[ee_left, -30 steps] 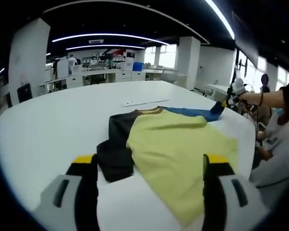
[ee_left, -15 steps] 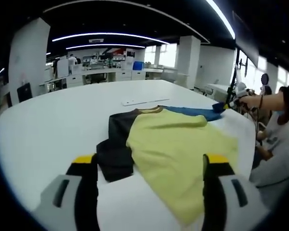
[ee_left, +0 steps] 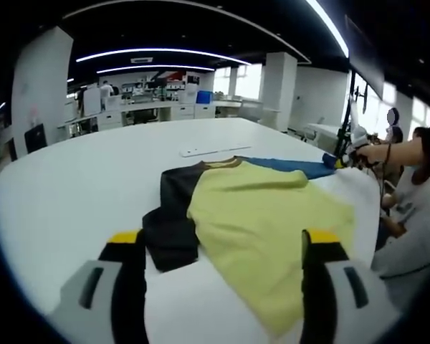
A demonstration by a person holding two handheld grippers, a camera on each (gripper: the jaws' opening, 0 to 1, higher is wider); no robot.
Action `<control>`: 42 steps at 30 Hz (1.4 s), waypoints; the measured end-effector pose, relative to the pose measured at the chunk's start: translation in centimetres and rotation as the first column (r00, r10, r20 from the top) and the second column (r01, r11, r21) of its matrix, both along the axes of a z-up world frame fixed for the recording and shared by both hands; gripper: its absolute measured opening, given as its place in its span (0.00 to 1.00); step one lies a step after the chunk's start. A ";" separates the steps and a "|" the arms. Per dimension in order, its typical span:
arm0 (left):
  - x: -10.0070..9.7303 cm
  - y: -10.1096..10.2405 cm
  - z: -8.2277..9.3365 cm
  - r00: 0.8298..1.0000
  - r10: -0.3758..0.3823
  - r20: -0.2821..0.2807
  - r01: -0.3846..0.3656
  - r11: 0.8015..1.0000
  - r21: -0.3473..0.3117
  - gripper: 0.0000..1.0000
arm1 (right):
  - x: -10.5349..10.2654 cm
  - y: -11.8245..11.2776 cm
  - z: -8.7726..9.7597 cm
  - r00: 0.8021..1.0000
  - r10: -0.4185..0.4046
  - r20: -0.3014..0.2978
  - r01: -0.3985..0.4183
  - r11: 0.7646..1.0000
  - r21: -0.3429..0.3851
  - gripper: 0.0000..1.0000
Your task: Fold the garment on the visible template until the final outline fits inside the template.
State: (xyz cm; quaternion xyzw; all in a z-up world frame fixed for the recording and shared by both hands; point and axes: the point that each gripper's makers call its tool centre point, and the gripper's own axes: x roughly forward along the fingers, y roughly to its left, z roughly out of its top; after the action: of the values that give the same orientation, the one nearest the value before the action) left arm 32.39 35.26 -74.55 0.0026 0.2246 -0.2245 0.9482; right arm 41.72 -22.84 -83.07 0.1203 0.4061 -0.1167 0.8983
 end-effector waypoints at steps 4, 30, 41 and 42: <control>0.1 0.1 -0.1 1.000 0.002 -0.002 -0.002 1.000 -0.001 0.88 | -0.7 0.1 -0.2 0.999 0.023 -0.025 -0.024 0.999 -0.032 0.18; 0.1 1.7 -1.9 0.998 0.047 -0.051 -0.046 0.999 0.020 0.99 | 1.8 5.4 3.4 0.931 0.359 0.060 -0.357 0.933 -0.047 0.96; 0.8 4.8 -3.4 0.988 0.146 -0.059 -0.142 0.988 0.063 0.78 | 1.2 10.8 5.8 0.846 0.518 0.126 -0.524 0.852 0.015 0.99; 1.0 5.1 -3.5 0.985 0.160 -0.064 -0.156 0.986 0.064 0.75 | 1.0 11.2 6.0 0.841 0.526 0.128 -0.533 0.846 0.020 0.99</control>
State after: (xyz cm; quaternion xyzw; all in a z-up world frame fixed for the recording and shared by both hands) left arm 33.35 40.38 -78.10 0.0049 0.2632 -0.1420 0.9542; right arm 42.68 -11.60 -77.08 0.0347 0.3731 0.1543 0.9142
